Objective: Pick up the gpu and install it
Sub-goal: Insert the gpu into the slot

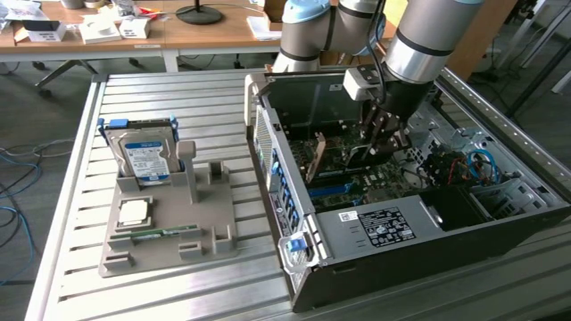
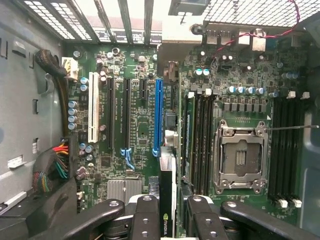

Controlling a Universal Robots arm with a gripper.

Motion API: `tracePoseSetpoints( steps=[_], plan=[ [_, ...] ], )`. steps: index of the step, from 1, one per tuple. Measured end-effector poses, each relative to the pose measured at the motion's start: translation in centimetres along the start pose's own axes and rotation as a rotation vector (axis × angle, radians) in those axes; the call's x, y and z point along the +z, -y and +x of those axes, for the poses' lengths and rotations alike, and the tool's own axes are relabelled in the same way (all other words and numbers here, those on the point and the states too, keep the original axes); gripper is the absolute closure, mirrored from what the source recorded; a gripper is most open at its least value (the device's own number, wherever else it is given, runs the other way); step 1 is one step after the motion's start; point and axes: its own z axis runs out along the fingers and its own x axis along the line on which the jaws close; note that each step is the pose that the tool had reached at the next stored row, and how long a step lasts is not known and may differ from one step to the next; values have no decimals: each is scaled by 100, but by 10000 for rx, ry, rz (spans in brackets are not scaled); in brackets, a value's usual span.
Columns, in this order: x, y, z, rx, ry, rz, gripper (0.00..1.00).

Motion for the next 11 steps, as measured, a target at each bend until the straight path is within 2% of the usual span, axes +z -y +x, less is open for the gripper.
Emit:
tracePoseSetpoints(
  steps=[11],
  plan=[
    [50,-4,3,4,-12,1,74]
  ],
)
